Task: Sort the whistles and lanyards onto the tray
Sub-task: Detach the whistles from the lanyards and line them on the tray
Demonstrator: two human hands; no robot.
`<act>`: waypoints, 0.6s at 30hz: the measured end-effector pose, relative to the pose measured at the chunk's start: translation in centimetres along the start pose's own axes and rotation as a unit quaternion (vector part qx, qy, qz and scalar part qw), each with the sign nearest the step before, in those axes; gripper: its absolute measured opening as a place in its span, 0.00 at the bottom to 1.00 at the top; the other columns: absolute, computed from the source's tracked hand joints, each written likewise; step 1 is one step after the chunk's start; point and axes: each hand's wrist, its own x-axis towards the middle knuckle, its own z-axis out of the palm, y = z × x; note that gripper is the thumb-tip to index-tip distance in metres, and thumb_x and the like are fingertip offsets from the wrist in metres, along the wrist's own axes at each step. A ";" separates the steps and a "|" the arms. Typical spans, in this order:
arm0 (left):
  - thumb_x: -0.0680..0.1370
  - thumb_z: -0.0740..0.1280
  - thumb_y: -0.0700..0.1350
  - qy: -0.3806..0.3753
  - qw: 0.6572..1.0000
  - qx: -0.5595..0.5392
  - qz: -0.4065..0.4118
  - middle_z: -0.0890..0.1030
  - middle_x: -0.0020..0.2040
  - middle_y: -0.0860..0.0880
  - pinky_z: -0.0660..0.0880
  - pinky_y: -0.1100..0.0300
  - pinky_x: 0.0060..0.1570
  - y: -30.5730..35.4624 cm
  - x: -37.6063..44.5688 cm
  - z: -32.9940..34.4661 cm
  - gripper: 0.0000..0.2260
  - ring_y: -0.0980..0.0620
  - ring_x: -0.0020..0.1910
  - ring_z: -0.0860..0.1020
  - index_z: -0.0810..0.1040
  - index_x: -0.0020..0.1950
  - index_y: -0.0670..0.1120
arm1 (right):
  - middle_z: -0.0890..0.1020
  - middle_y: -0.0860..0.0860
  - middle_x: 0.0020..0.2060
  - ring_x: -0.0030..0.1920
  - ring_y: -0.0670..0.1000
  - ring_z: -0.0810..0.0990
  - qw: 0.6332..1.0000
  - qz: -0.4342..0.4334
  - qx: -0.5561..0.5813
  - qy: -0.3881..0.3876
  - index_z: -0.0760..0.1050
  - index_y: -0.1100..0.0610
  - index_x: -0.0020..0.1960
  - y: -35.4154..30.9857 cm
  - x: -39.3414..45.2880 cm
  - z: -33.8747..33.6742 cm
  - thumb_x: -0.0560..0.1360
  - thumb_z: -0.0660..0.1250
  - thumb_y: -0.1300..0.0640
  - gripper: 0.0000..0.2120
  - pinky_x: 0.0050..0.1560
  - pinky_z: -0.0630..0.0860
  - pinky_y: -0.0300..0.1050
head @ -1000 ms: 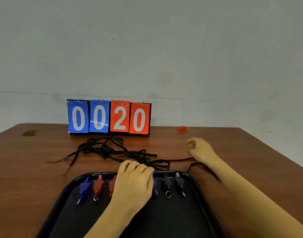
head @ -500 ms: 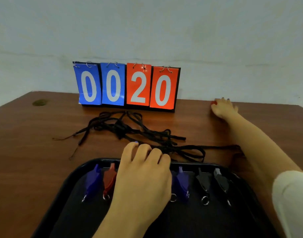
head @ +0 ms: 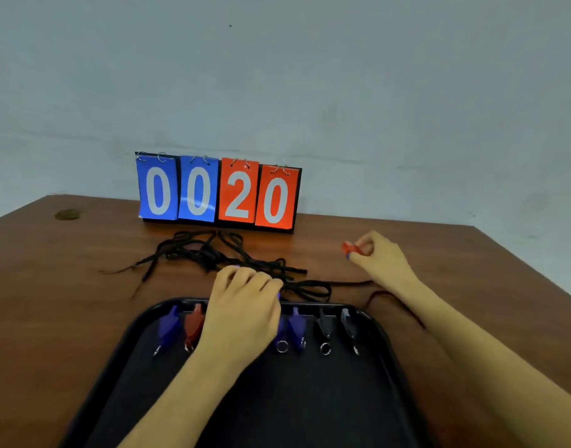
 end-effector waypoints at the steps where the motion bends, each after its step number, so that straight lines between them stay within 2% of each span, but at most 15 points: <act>1: 0.72 0.56 0.47 0.003 1.000 -0.011 -0.001 0.84 0.43 0.53 0.63 0.55 0.54 0.2 0.1 -0.5 0.16 0.50 0.44 0.80 0.82 0.48 0.48 | 0.74 0.42 0.37 0.39 0.45 0.74 1.000 0.001 0.011 0.003 0.73 0.52 0.48 -0.9 -2.2 -0.6 0.70 0.69 0.49 0.10 0.35 0.67 0.40; 3: 0.72 0.57 0.47 0.013 0.999 -0.037 -0.011 0.84 0.44 0.52 0.64 0.55 0.55 0.6 0.3 -1.7 0.15 0.50 0.46 0.80 0.82 0.50 0.48 | 0.75 0.44 0.37 0.41 0.48 0.75 1.000 0.013 0.005 0.001 0.72 0.52 0.47 -2.1 -6.0 -1.2 0.69 0.70 0.49 0.11 0.37 0.68 0.43; 7: 0.72 0.67 0.44 0.031 0.995 -0.076 -0.051 0.84 0.47 0.51 0.70 0.51 0.56 1.3 0.3 -5.0 0.10 0.50 0.49 0.80 0.81 0.52 0.49 | 0.79 0.49 0.42 0.45 0.53 0.78 0.997 0.065 -0.046 -0.002 0.70 0.53 0.49 -2.2 -10.5 -1.3 0.70 0.68 0.47 0.14 0.42 0.71 0.46; 11: 0.73 0.65 0.42 0.050 0.994 -0.081 -0.056 0.84 0.47 0.49 0.70 0.49 0.55 -0.3 -1.5 -7.6 0.10 0.48 0.49 0.80 0.81 0.53 0.47 | 0.77 0.50 0.44 0.44 0.52 0.75 0.991 0.125 -0.051 -0.022 0.69 0.55 0.52 -1.8 -12.8 -1.1 0.71 0.68 0.46 0.17 0.42 0.70 0.45; 15: 0.71 0.61 0.45 0.012 0.995 -0.073 -0.073 0.83 0.46 0.51 0.71 0.51 0.53 -3.7 -4.9 -7.4 0.13 0.49 0.48 0.80 0.81 0.52 0.49 | 0.78 0.51 0.44 0.46 0.53 0.77 0.988 0.140 -0.049 -0.036 0.68 0.54 0.50 -1.8 -13.3 -0.5 0.70 0.70 0.46 0.17 0.45 0.71 0.46; 18: 0.73 0.62 0.45 0.002 0.992 -0.067 -0.108 0.83 0.47 0.52 0.69 0.53 0.54 -7.0 -6.6 -6.7 0.12 0.50 0.50 0.80 0.81 0.52 0.49 | 0.80 0.51 0.44 0.45 0.53 0.79 0.986 0.148 -0.057 -0.048 0.68 0.54 0.50 -2.1 -13.0 -0.3 0.70 0.70 0.46 0.17 0.45 0.73 0.46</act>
